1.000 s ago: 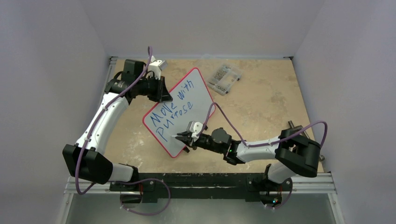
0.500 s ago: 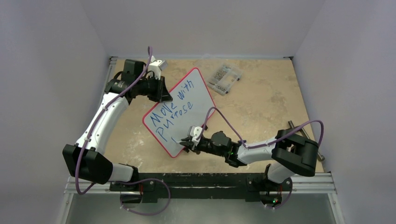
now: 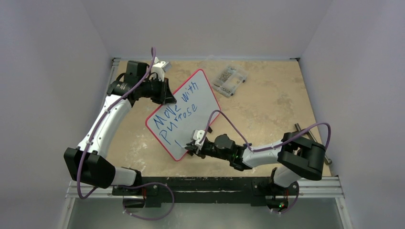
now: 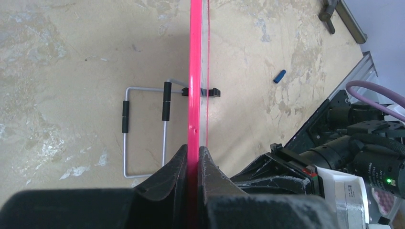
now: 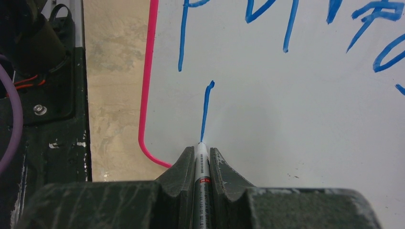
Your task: Write a sentence on the whiteboard
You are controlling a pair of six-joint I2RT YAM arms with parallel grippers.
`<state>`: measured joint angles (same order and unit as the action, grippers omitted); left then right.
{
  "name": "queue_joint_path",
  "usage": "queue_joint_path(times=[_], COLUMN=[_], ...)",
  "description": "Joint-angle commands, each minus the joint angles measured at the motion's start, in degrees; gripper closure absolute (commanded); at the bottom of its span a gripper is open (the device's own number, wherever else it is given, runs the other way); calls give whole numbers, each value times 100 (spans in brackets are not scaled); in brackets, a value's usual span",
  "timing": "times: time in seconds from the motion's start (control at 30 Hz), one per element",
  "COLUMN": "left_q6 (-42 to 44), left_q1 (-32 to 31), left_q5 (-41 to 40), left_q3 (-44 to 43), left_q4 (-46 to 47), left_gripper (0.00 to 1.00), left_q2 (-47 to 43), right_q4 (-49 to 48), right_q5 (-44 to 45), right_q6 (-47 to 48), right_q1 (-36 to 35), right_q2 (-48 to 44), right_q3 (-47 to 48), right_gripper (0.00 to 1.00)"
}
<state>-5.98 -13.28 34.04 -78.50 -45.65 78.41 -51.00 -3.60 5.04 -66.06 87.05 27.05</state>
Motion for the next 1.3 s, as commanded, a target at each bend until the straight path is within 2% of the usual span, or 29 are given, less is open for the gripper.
queue_joint_path(times=[0.0,0.37,0.6,1.27], left_q6=[35,46,44,44], left_q1=[6,2,8,9], left_q5=[-216,-219,-222,-223], left_q3=[-56,-51,-44,-49], left_q4=[304,307,305,309], left_gripper=[100,100,100,100], left_q2=[-237,-239,-242,-252], right_q4=[41,360,457,629], right_q5=[93,342,806,1510], right_q6=[185,522,472,199], right_q1=[-21,-21,-21,-3], right_q2=[62,68,98,188], right_q3=[437,1003,1209,984], right_gripper=[100,100,100,100])
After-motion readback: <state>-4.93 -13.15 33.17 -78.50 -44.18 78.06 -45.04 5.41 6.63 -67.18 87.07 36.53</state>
